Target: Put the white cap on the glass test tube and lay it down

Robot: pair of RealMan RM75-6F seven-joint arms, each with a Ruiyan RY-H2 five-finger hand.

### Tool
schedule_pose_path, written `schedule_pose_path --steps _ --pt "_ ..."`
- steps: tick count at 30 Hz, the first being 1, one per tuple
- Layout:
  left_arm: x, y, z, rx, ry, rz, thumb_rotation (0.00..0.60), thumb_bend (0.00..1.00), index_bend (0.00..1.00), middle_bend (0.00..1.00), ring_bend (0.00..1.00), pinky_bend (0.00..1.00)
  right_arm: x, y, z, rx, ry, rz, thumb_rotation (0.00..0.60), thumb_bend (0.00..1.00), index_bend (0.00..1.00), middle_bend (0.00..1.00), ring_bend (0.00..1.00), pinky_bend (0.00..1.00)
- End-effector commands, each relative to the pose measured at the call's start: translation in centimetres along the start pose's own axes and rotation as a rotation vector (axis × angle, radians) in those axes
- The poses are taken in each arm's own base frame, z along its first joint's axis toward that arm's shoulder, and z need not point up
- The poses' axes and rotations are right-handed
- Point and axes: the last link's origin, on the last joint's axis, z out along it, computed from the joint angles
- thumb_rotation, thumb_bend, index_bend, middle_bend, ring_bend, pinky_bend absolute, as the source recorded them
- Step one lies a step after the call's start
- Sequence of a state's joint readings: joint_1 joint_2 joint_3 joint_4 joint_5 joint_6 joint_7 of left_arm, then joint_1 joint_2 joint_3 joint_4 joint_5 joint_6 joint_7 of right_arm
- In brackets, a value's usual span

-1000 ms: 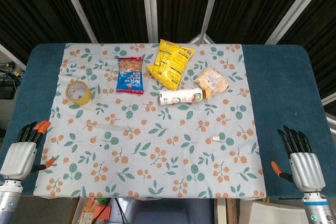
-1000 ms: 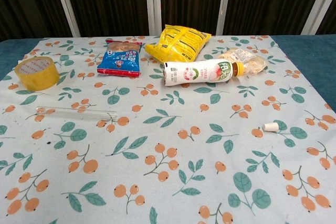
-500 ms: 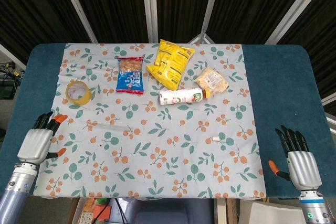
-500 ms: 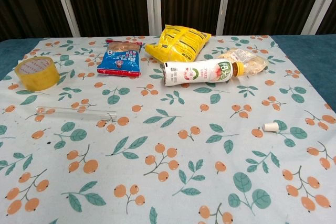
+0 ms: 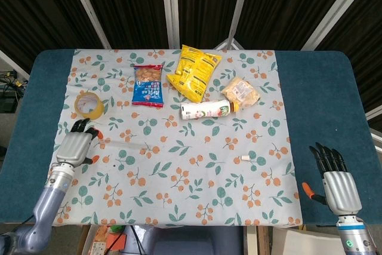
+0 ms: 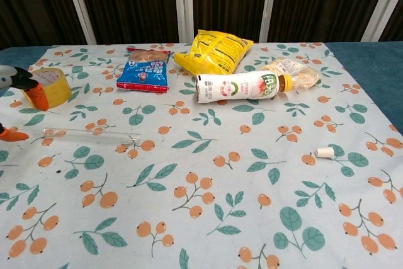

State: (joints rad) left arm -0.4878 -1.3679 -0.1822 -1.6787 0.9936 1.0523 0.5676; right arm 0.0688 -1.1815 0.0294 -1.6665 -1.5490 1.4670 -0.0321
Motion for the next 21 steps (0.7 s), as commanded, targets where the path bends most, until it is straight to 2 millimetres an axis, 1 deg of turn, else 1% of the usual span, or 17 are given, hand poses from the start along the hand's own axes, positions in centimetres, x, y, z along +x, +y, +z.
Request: schedule_pose_path --steps 1,8,14,21 --pt "-0.1 2.0 2.2 0.0 -0.003 0.023 0.6 0.35 0.41 0.32 0.0 0.0 0.0 0.0 0.0 0.002 -0.001 0.002 0.6 0.32 0.0 0.0 0.0 0.0" --pt "-0.8 4.0 4.1 0.009 -0.021 0.065 0.6 0.37 0.42 0.34 0.0 0.0 0.1 0.0 0.1 -0.006 0.004 0.009 0.6 0.32 0.0 0.0 0.0 0.0" --pt "-1.4 4.7 4.9 0.022 -0.044 0.089 0.6 0.37 0.42 0.34 0.0 0.0 0.4 0.3 0.0 -0.013 0.012 0.01 0.6 0.32 0.0 0.0 0.0 0.0" --pt "-1.8 5.1 5.2 0.023 -0.052 0.109 0.6 0.37 0.44 0.34 0.0 0.0 0.6 0.5 -0.1 -0.017 0.02 0.01 0.6 0.32 0.0 0.0 0.0 0.0"
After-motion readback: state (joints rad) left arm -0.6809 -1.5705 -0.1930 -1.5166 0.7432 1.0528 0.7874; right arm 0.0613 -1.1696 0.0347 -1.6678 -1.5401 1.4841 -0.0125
